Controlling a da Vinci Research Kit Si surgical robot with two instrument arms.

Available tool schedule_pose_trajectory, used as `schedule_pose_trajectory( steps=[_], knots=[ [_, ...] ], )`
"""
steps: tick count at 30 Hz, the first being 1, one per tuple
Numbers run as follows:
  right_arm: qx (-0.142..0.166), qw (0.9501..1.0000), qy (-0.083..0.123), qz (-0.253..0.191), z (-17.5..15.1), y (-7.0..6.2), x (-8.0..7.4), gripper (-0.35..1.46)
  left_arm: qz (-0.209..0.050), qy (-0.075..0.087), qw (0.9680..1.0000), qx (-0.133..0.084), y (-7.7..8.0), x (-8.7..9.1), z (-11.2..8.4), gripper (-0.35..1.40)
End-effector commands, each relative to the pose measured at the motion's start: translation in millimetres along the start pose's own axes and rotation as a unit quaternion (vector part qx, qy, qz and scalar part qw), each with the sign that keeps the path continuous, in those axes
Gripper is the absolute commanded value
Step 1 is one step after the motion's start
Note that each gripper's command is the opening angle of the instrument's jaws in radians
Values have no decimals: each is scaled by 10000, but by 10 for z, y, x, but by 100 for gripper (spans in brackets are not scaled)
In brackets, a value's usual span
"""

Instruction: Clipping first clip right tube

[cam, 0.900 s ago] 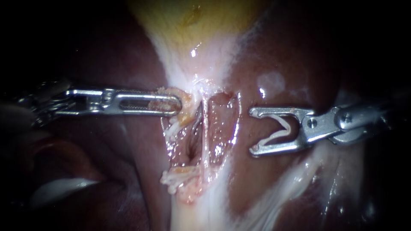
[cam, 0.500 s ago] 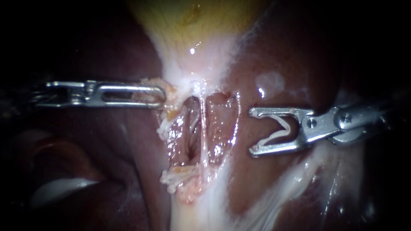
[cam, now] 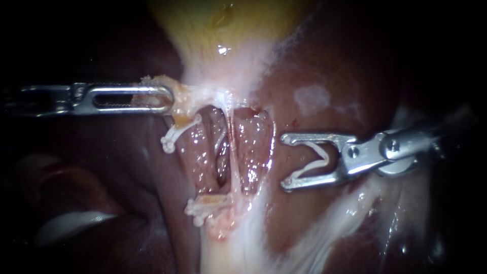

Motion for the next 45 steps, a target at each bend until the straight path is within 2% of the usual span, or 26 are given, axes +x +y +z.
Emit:
schedule_pose_trajectory(
  steps=[1, 7, 16, 19, 25, 29, 32, 36, 39, 40, 42, 45],
  knots=[
    [4, 10000, 5, 43, 7, 0, -4, 50, 0, 1, 10000, -8, -1, 0, 0, -35],
    [49, 9997, 36, 241, 41, 3, -15, 50, -2, 10, 10000, 8, -4, 1, 0, -35],
    [163, 9973, 111, 701, 76, 10, -16, 48, -2, 15, 10000, 18, -5, 1, 0, -35],
    [230, 9955, 148, 908, 86, 10, -21, 47, -2, 14, 10000, 16, -5, 1, 1, -35],
    [400, 9895, 347, 1345, 105, 8, -29, 46, -2, 20, 10000, 27, -6, 2, 2, -35],
    [524, 9832, 568, 1653, 115, 6, -31, 46, -2, 20, 10000, 28, -6, 2, 1, -35],
    [695, 9757, 786, 1922, 116, 3, -31, 45, -2, 20, 10000, 28, -6, 2, 1, -35],
    [962, 9624, 1136, 2274, 116, -2, -28, 43, -2, 21, 10000, 29, -5, 2, 1, -35],
    [1116, 9541, 1347, 2429, 117, -4, -27, 42, -2, 21, 10000, 30, -5, 2, 1, -35],
    [1185, 9501, 1397, 2526, 117, -5, -26, 41, -2, 21, 10000, 30, -5, 2, 1, -35],
    [1285, 9452, 1475, 2615, 118, -8, -24, 41, -2, 21, 10000, 30, -5, 2, 1, -35],
    [1416, 9405, 1506, 2697, 118, -10, -23, 39, -2, 21, 10000, 30, -5, 2, 1, -35]
  ],
)
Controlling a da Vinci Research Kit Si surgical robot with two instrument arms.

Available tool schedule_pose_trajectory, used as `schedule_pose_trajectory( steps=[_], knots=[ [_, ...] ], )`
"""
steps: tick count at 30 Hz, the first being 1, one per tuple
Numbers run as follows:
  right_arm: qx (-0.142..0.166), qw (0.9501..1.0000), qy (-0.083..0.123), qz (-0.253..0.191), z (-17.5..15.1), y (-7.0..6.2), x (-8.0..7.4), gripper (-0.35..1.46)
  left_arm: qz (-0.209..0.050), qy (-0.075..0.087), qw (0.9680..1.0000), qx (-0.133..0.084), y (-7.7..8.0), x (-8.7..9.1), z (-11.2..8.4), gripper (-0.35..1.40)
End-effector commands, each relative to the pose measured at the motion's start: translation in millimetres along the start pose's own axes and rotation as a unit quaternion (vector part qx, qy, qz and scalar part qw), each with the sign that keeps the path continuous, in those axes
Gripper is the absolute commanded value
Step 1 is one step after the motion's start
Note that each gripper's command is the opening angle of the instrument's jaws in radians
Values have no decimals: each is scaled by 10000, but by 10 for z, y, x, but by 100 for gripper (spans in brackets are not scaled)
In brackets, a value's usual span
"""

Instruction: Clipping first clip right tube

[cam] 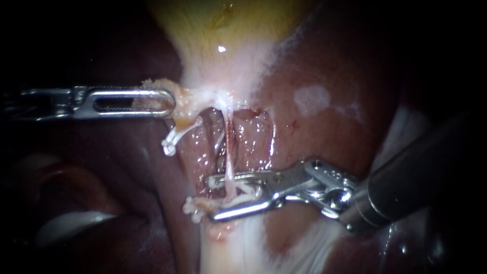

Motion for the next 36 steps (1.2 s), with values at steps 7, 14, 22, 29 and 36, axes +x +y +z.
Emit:
schedule_pose_trajectory(
  steps=[7, 14, 22, 29, 36],
  knots=[
    [124, 9993, 127, 314, 1, -2, 0, 32, 1, 0, 10000, 2, 1, 0, 0, -35],
    [18, 9983, 182, 547, -4, 2, 0, -9, 1, 1, 10000, 4, 1, 0, 0, -35],
    [-351, 9969, 81, 701, -19, 10, -1, -35, 3, 6, 10000, 11, 5, -1, -1, -35],
    [-361, 9969, 0, 694, -17, 7, -5, -35, 4, 7, 10000, 13, 5, -1, -1, -35],
    [-364, 9969, 2, 694, -18, 9, -4, -35, 6, 7, 10000, 13, 7, -1, 0, -35]
  ],
)
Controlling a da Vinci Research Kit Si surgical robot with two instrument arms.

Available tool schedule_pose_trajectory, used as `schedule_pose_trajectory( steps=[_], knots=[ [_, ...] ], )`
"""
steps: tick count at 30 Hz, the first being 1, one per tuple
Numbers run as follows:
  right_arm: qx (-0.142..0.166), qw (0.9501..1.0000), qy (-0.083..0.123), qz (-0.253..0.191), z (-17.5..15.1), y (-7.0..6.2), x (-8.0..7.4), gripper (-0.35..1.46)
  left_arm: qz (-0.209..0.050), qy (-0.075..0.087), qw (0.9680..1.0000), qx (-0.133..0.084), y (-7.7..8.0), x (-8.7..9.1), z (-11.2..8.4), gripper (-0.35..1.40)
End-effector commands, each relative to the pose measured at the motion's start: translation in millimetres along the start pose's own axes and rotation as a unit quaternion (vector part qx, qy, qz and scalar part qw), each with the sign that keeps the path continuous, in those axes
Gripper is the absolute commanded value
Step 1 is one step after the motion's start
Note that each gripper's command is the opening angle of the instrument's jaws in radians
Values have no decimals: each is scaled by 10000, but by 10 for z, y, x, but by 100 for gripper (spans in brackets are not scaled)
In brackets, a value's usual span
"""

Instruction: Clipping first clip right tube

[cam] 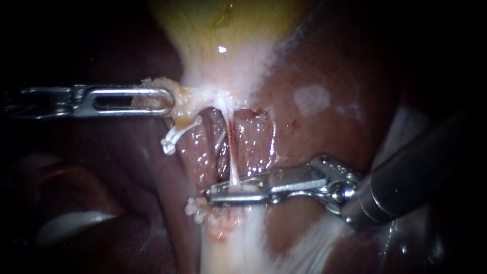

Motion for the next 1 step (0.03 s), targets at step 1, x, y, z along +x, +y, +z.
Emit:
schedule_pose_trajectory(
  steps=[1],
  knots=[
    [10, 10000, -5, 1, -1, 1, 0, -35, 1, -1, 10000, 0, 0, 0, 0, -35]
  ],
)
